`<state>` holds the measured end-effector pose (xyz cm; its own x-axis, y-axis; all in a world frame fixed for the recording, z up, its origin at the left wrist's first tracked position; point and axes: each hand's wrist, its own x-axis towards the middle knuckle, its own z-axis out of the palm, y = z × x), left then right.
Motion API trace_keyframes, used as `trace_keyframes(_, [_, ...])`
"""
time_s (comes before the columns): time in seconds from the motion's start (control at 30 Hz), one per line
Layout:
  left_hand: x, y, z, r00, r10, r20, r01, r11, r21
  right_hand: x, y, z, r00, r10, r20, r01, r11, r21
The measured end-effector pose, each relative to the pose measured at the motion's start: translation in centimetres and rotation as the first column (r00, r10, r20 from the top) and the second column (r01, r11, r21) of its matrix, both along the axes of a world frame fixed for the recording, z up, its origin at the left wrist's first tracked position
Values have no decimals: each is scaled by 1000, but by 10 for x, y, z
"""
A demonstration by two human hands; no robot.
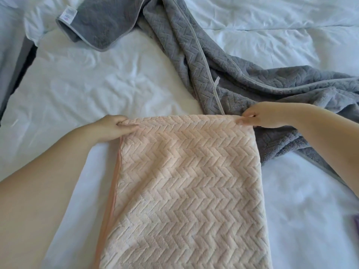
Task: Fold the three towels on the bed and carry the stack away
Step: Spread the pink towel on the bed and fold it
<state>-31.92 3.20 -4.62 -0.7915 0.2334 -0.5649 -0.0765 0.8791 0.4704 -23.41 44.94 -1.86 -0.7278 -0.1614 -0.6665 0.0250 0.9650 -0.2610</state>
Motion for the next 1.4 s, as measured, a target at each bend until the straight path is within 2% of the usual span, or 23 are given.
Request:
trace_keyframes(0.1, [7, -1, 11, 910, 210, 358, -304, 924, 230, -1, 1, 1, 994, -106, -1, 106, 994, -21])
trace_keyframes(0.17, [8, -4, 15, 853, 248, 460, -427, 839, 338, 0, 2, 2, 976, -209, -60, 206, 977, -51])
trace_keyframes(0.23, [12, -3, 17, 830, 263, 492, -487, 772, 409, 3, 3, 2, 940, -322, -113, 310, 945, -107])
trace_keyframes(0.33, [11, 2, 19, 812, 358, 462, -557, 712, 427, 6, 4, 4, 872, -464, -154, 434, 880, -195])
trace_keyframes(0.47, [-6, 7, 17, 786, 526, 324, -617, 647, 447, 0, 4, 6, 776, -590, -221, 539, 804, -252])
trace_keyframes(0.53, [-11, 14, 11, 800, 554, 231, -591, 660, 464, -4, 2, 2, 750, -611, -253, 555, 790, -261])
trace_keyframes(0.6, [-12, 23, -1, 835, 548, 45, -502, 726, 470, -4, -3, -5, 767, -564, -307, 524, 826, -209])
trace_keyframes(0.67, [-7, 31, -12, 853, 470, -225, -362, 845, 393, 1, -9, -16, 765, -531, -364, 510, 845, -160])
trace_keyframes(0.77, [2, 36, -26, 845, 316, -432, -255, 947, 194, 10, -22, -29, 722, -580, -378, 579, 805, -131])
trace_keyframes(0.83, [11, 43, -24, 758, 188, -625, -203, 978, 47, 20, -40, -30, 672, -556, -489, 577, 807, -124])
trace_keyframes(0.9, [31, 61, -19, 587, 32, -809, -91, 995, -27, 37, -72, -30, 569, -418, -708, 440, 882, -167])
trace_keyframes(0.93, [46, 72, -19, 537, -61, -841, 31, 998, -52, 48, -93, -31, 523, -379, -763, 352, 912, -212])
trace_keyframes(0.97, [63, 83, -23, 518, -184, -835, 174, 979, -108, 58, -112, -34, 538, -346, -769, 279, 934, -225])
trace_keyframes(1.0, [79, 91, -29, 531, -320, -785, 285, 939, -191, 68, -128, -39, 615, -308, -726, 235, 950, -205])
trace_keyframes(1.07, [97, 90, -46, 595, -523, -610, 369, 852, -371, 85, -144, -56, 781, -194, -594, 189, 979, -71])
trace_keyframes(1.1, [99, 82, -54, 626, -564, -539, 355, 821, -447, 90, -140, -65, 814, -133, -566, 170, 985, 13])
trace_keyframes(1.17, [91, 62, -63, 660, -584, -473, 303, 783, -543, 94, -123, -75, 813, -67, -579, 174, 976, 130])
trace_keyframes(1.23, [80, 43, -64, 674, -575, -463, 259, 771, -582, 96, -105, -77, 798, -90, -596, 253, 947, 196])
trace_keyframes(1.33, [79, 23, -50, 735, -472, -486, 152, 813, -561, 104, -86, -66, 784, -267, -560, 448, 868, 214])
trace_keyframes(1.4, [101, 28, -36, 727, -421, -543, 126, 859, -496, 114, -100, -54, 736, -336, -587, 507, 849, 149])
